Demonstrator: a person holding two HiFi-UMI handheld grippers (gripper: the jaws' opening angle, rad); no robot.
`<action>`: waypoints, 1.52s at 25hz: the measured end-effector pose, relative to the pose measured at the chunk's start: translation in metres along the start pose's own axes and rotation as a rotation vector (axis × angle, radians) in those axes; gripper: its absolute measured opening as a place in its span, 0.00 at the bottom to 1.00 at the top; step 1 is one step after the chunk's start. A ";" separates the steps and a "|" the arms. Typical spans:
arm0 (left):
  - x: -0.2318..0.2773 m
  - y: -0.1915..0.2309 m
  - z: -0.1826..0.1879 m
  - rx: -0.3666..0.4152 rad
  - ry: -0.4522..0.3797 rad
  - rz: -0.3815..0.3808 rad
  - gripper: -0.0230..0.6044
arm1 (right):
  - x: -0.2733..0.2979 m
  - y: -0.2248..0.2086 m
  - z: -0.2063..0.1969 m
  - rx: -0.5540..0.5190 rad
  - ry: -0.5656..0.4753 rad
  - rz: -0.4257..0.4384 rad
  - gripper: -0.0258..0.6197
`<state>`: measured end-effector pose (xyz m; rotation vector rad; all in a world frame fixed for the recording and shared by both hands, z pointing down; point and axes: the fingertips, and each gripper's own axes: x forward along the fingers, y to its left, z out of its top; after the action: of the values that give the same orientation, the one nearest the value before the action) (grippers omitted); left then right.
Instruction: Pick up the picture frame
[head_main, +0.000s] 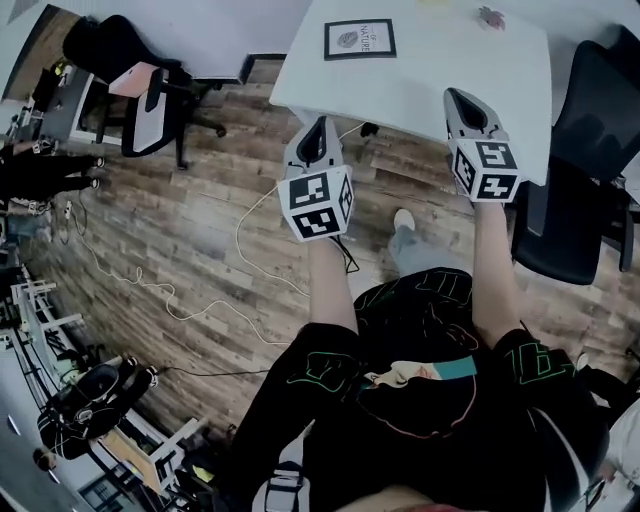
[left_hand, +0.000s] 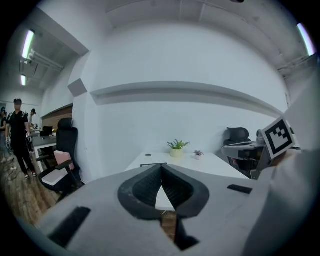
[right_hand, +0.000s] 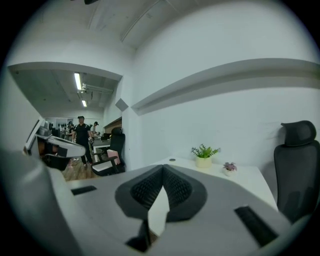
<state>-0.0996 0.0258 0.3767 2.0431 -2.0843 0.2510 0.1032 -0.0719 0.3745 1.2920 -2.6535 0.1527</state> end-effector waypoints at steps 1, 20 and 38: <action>0.006 0.001 0.004 0.008 0.000 0.002 0.05 | 0.006 -0.003 0.001 0.004 0.000 0.002 0.05; 0.110 0.031 0.017 -0.015 0.019 0.041 0.05 | 0.124 -0.037 0.025 0.010 0.002 0.076 0.05; 0.125 0.042 0.042 -0.029 -0.015 0.065 0.05 | 0.149 -0.037 0.050 0.009 -0.028 0.128 0.05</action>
<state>-0.1450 -0.1051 0.3705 1.9693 -2.1522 0.2153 0.0360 -0.2177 0.3571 1.1353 -2.7624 0.1654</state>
